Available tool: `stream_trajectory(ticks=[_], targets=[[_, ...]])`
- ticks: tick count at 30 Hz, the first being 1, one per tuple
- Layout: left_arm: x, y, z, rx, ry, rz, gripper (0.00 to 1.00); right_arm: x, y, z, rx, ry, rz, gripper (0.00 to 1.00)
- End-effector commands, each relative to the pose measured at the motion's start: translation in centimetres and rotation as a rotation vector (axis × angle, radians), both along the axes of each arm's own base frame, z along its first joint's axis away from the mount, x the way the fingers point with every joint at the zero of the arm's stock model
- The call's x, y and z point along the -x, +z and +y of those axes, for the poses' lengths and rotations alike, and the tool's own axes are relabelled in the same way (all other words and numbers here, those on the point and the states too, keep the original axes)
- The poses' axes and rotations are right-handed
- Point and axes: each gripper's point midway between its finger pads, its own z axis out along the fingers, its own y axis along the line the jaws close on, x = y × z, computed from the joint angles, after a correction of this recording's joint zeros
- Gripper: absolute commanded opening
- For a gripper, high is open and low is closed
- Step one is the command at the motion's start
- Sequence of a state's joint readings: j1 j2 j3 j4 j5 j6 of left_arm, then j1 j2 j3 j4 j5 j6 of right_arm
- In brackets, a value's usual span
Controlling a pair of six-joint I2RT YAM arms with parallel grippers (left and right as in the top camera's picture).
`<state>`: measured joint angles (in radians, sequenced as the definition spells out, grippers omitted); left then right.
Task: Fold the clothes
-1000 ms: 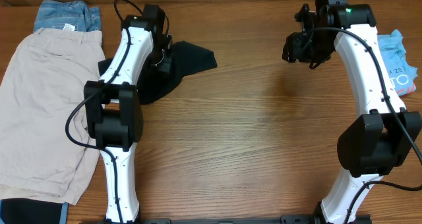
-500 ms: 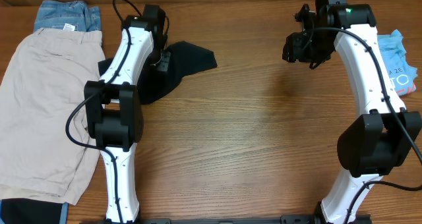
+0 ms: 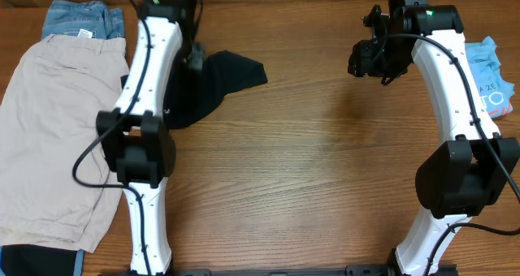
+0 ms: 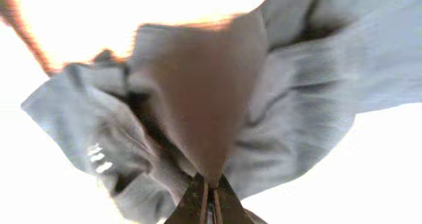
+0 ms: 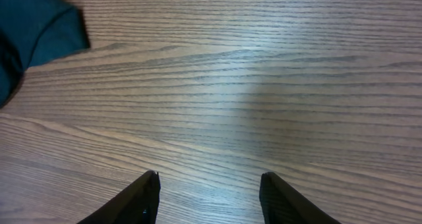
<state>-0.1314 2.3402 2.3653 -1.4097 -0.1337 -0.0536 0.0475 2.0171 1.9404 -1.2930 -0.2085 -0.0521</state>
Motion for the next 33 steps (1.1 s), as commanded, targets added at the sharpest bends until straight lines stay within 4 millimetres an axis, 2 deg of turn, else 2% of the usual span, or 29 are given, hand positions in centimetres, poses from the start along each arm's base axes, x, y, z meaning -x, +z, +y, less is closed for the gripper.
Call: stream_trajectory(ticks=[1,4,6,10,15,20,23,26,30,33], targets=[[0.3,13.4,-1.2,0.103,-0.032,-0.301,0.04,0.0,0.2,0.5,-0.011,0.013,-0.010,0.53],[2.0,20.1,-2.4,0.153,-0.120,-0.455,0.04,-0.1,0.3,0.9,-0.029,0.026,-0.014,0.53],[3.2,23.4,-2.4,0.158,-0.141,-0.536,0.04,0.0,0.4,1.5,-0.041,0.053,-0.019,0.53],[6.0,28.3,-1.0,0.138,-0.120,-0.659,0.04,0.1,0.6,2.8,-0.068,0.115,-0.035,0.53],[8.6,31.7,0.3,0.119,-0.122,-0.743,0.04,0.0,2.0,5.8,-0.227,0.235,-0.086,0.57],[9.9,33.5,0.7,0.122,-0.120,-0.793,0.04,-0.3,3.2,8.5,-0.323,0.295,-0.133,0.65],[9.9,34.2,-0.2,0.143,-0.180,-0.819,0.04,0.1,3.6,10.4,-0.354,0.360,-0.152,0.67],[9.3,36.1,-2.0,0.207,-0.277,-0.900,0.04,0.4,3.7,11.9,-0.354,0.394,-0.160,0.71],[7.9,40.7,-3.5,0.282,-0.324,-1.089,0.04,-0.1,3.8,12.1,-0.336,0.391,-0.183,0.70],[7.5,44.5,-4.5,0.354,-0.348,-1.237,0.04,-1.2,3.5,10.6,-0.295,0.318,-0.189,0.67]])
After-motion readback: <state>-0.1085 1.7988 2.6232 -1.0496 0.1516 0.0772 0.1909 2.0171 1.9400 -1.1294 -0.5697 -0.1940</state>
